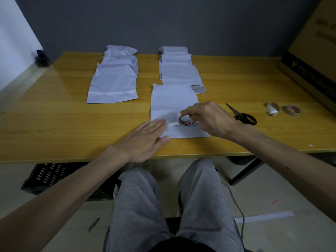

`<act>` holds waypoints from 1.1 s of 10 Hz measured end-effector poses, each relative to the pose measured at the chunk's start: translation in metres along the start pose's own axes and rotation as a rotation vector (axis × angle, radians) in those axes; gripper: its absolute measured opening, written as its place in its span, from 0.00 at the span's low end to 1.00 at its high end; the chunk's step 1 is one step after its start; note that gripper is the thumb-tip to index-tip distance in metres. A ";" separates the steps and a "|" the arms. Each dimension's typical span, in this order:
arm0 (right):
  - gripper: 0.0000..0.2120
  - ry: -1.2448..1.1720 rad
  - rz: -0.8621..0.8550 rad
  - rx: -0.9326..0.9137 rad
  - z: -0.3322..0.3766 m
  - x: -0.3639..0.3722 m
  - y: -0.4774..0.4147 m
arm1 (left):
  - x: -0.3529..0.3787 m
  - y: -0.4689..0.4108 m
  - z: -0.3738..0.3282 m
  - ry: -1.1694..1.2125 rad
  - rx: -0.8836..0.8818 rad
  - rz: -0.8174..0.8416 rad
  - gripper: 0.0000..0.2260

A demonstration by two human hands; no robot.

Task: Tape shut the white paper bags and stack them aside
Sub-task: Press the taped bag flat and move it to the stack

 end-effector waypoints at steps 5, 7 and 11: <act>0.27 0.036 -0.015 -0.070 -0.007 -0.018 0.017 | -0.001 0.000 -0.003 -0.008 -0.011 0.001 0.34; 0.28 0.065 0.010 -0.112 -0.009 -0.018 0.016 | -0.004 0.000 -0.006 -0.002 -0.023 0.006 0.34; 0.28 0.227 0.184 -0.202 0.001 -0.018 0.005 | -0.016 -0.011 -0.015 -0.131 0.088 -0.110 0.31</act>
Point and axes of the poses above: each hand's wrist, its own y-axis away from the middle knuckle, its own x-axis out of the palm, z = x × y, the point moved 1 cm from there along -y, towards the middle knuckle, and after that the axes turned 11 degrees about -z, right-handed, at the moved point
